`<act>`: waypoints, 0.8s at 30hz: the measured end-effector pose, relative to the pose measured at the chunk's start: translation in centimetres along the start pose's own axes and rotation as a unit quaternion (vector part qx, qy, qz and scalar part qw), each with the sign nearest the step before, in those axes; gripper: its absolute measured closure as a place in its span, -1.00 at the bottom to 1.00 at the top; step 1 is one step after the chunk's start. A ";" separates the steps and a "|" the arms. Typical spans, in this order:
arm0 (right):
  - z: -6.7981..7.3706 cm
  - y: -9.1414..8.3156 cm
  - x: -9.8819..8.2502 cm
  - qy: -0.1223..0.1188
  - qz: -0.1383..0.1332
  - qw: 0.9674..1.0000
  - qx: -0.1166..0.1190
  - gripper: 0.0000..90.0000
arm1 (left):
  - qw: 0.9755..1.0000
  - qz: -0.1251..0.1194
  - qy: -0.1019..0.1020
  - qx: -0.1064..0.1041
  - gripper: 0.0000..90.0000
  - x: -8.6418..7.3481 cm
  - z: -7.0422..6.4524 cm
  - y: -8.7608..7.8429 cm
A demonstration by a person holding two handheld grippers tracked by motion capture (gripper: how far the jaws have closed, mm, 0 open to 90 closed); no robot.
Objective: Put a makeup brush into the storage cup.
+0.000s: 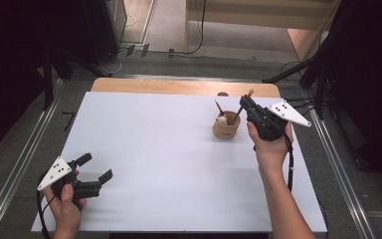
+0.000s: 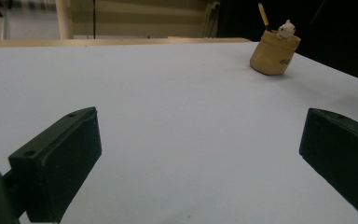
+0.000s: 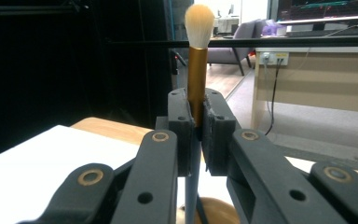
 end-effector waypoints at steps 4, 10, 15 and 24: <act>-0.7 0.7 -0.3 -0.002 0.000 1.000 -0.015 0.89 | 1.000 -0.002 -0.001 0.002 -1.00 0.0 0.1 0.0; -1.4 1.5 -0.9 -0.007 0.003 1.000 -0.024 0.89 | 1.000 -0.002 -0.002 0.002 -1.00 0.0 0.1 0.0; -1.8 2.2 -1.6 -0.013 0.012 0.999 -0.027 0.89 | 1.000 -0.001 -0.003 0.002 -1.00 0.0 0.1 0.0; -2.3 3.2 -3.0 -0.014 0.023 0.999 -0.030 0.89 | 1.000 -0.001 -0.002 0.002 -1.00 0.0 0.2 0.0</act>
Point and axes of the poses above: each handheld gripper's, and its own axes: y roughly forward along the jaws, x roughly out of its top, z roughly to its left, the point moved 10 cm from there along y, roughly forward along the jaws, and after that the axes turned 2 degrees about z, right-handed, at the moved point
